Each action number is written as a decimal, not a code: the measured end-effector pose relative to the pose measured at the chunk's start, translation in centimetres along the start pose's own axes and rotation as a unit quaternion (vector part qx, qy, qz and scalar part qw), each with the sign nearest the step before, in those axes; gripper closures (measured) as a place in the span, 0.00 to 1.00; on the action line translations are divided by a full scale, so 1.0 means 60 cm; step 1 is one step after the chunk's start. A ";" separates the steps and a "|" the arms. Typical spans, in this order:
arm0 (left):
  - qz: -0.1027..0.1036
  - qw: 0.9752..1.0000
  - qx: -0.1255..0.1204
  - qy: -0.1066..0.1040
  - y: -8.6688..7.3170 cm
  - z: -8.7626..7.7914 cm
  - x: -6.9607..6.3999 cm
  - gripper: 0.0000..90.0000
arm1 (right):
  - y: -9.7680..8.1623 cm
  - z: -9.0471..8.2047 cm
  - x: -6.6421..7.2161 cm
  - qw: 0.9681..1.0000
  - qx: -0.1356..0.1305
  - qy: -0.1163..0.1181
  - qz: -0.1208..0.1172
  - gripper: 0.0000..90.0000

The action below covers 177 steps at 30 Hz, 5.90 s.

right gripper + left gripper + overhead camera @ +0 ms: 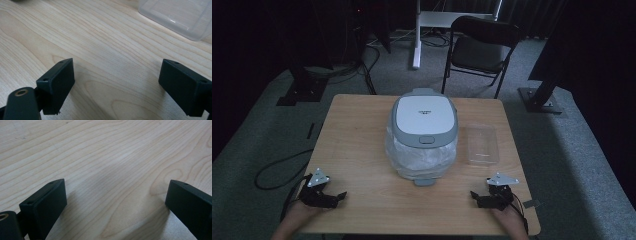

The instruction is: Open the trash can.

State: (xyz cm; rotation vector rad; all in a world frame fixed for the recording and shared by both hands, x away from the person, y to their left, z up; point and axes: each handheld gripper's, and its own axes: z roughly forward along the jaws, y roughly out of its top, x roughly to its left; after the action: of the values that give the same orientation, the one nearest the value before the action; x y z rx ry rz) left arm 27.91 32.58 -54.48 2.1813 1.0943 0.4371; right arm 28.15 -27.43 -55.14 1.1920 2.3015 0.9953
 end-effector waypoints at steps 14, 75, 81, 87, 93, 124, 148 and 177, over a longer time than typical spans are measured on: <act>0.007 0.999 -0.030 -0.024 0.039 -0.021 -0.023 0.05 | 0.000 -0.001 0.001 1.000 0.000 -0.002 0.002 0.14; 0.115 0.951 -0.236 -0.163 0.321 -0.124 -0.174 0.16 | 0.000 -0.001 0.001 1.000 0.000 -0.004 0.004 0.16; 0.117 0.942 -0.256 -0.184 0.349 -0.122 -0.182 0.33 | -0.001 -0.001 0.001 1.000 -0.001 -0.005 0.005 0.16; 0.116 0.936 -0.261 -0.204 0.375 -0.114 -0.190 0.43 | 0.000 -0.001 0.001 1.000 -0.001 -0.005 0.005 0.16; 0.129 0.929 -0.273 -0.213 0.402 -0.107 -0.206 0.67 | -0.001 -0.001 0.001 1.000 -0.001 -0.005 0.005 0.16; 0.142 0.938 -0.240 -0.207 0.454 -0.063 -0.260 1.00 | -0.001 -0.001 0.001 1.000 -0.001 -0.005 0.005 0.16; 0.157 0.946 -0.209 -0.194 0.465 -0.049 -0.268 1.00 | 0.000 -0.001 0.002 1.000 0.001 -0.004 0.006 0.14; 0.118 0.944 -0.206 -0.227 0.463 -0.049 -0.263 0.70 | 0.000 -0.001 0.001 1.000 0.001 -0.006 0.006 0.14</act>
State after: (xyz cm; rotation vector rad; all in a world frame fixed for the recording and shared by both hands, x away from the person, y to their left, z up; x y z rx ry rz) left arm 33.16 8.86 -33.50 1.9046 0.4439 0.2189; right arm 28.06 -27.40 -55.12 1.2115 2.2891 0.9891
